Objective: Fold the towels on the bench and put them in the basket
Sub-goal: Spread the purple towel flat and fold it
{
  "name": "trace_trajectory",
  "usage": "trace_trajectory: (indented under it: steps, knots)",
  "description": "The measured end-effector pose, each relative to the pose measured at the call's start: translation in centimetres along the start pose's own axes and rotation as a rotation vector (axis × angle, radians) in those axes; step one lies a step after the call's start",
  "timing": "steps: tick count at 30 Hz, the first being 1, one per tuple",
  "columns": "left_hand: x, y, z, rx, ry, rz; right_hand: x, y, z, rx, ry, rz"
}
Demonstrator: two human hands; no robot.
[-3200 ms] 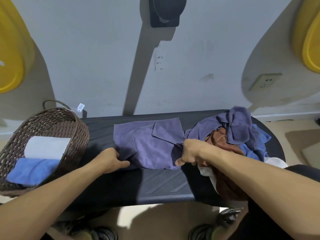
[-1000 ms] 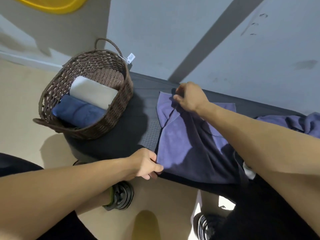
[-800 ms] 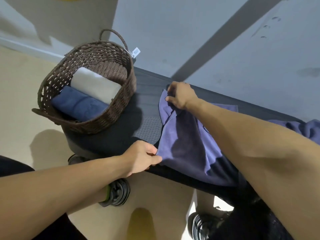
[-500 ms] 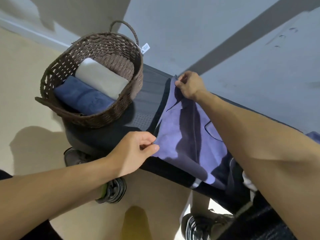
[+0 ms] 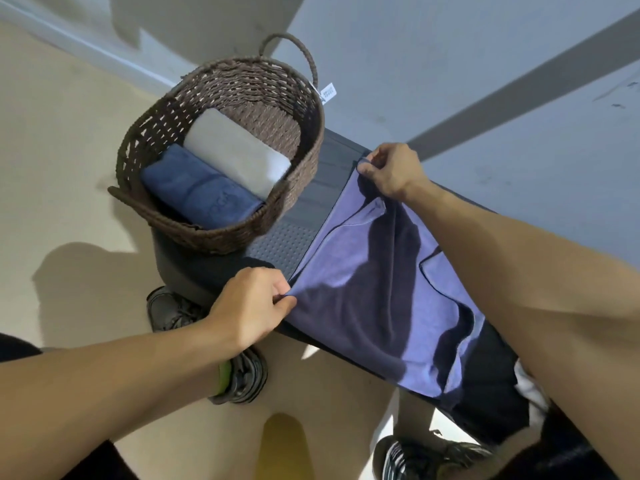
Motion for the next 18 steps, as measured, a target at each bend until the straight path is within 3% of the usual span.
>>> trace_trajectory:
  steps: [9,13,16,18]
  knots:
    - [-1.4,-1.8,0.1,0.111,-0.219,0.192,0.4,1.4,-0.6,-0.016,-0.036,-0.157]
    - [-0.8,-2.4,-0.5,0.119,-0.199,0.171,0.5,-0.8,-0.3,0.105,0.034,-0.044]
    - [-0.4,-2.9,-0.9,0.126,-0.157,0.160,-1.0,-1.7,0.4,0.135,-0.024,-0.117]
    - [-0.4,-3.7,-0.9,0.159,-0.153,0.108,-1.0,-1.3,0.7,0.106,0.027,-0.142]
Point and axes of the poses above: each hand's wrist, its own z-axis towards the middle knuckle, its own x-axis out of the back of the hand, y = z × x, the point moved 10 cm from there along z, towards the middle knuckle, and after that the axes turned 5 degrees about -y, right-handed, at the moved point
